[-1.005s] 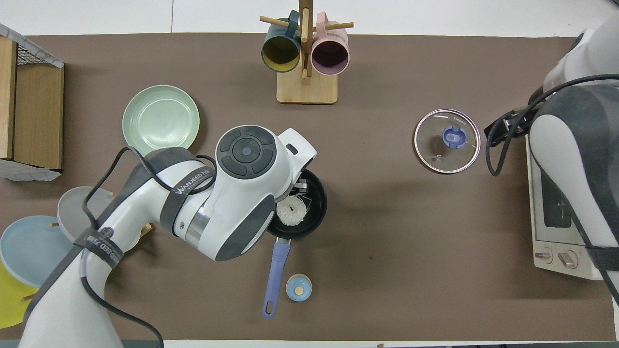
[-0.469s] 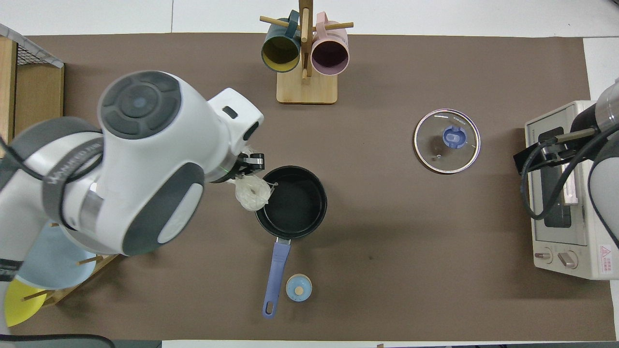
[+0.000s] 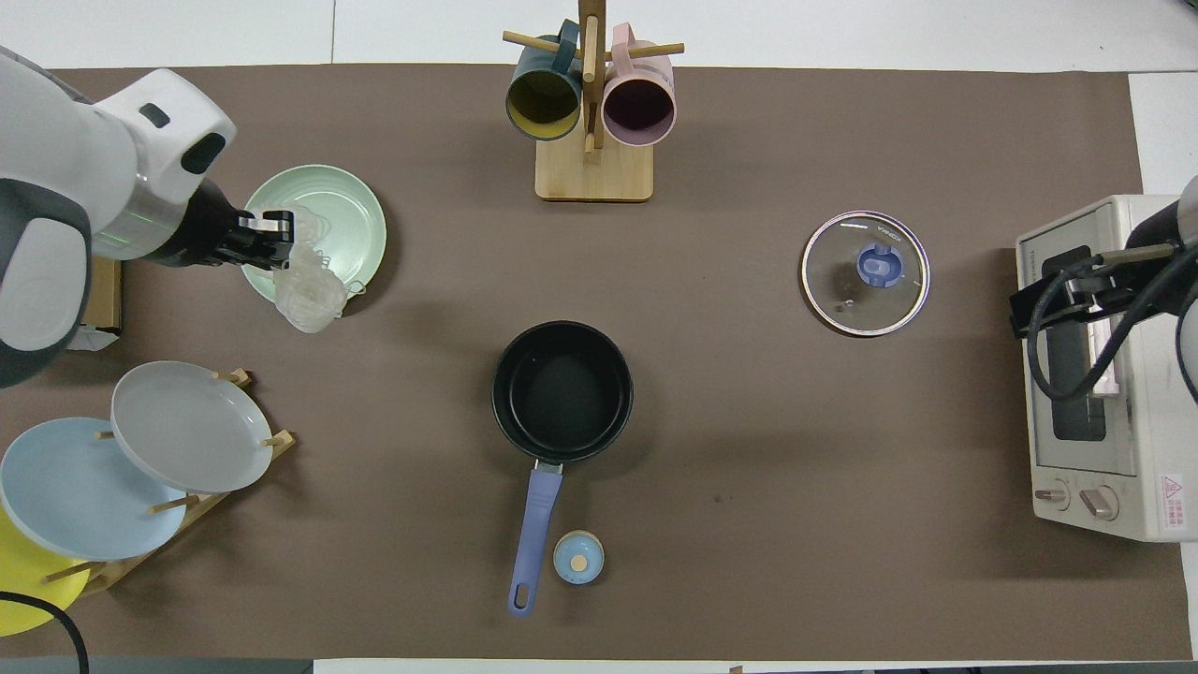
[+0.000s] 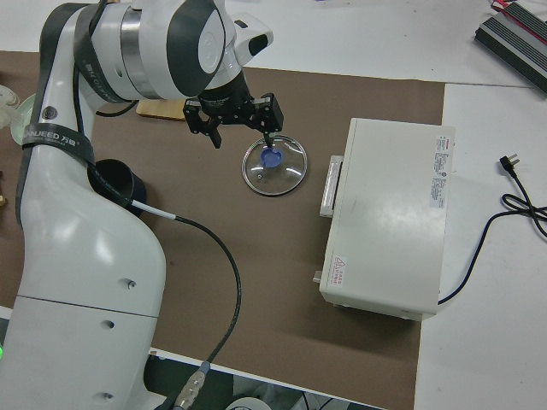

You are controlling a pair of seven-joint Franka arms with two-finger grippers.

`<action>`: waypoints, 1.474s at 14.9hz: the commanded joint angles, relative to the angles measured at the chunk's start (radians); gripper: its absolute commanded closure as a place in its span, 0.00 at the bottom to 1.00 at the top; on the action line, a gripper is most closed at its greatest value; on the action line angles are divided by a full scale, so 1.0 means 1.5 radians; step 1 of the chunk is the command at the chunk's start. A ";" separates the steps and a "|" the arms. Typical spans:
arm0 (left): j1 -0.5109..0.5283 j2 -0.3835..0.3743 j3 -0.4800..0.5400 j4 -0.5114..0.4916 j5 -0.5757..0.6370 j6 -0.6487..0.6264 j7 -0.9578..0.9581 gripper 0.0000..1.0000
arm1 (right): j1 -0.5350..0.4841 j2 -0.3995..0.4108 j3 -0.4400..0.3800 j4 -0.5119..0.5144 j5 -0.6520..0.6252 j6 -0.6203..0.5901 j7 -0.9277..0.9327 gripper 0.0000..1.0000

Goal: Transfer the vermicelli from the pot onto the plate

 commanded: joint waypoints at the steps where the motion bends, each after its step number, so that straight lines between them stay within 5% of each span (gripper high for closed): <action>1: 0.036 0.055 -0.008 0.007 -0.006 0.074 0.055 1.00 | 0.034 -0.007 -0.032 -0.006 0.012 -0.016 0.016 0.00; 8: 0.055 0.110 -0.007 -0.086 -0.005 0.216 0.110 1.00 | 0.054 -0.020 -0.058 -0.013 0.011 -0.019 0.014 0.00; 21: 0.061 0.180 -0.006 -0.075 0.031 0.295 0.186 1.00 | 0.050 -0.014 -0.064 -0.002 0.003 -0.006 0.016 0.00; 22: 0.060 0.179 -0.006 -0.073 0.031 0.295 0.185 0.63 | 0.051 -0.013 -0.077 -0.004 0.009 -0.004 0.016 0.00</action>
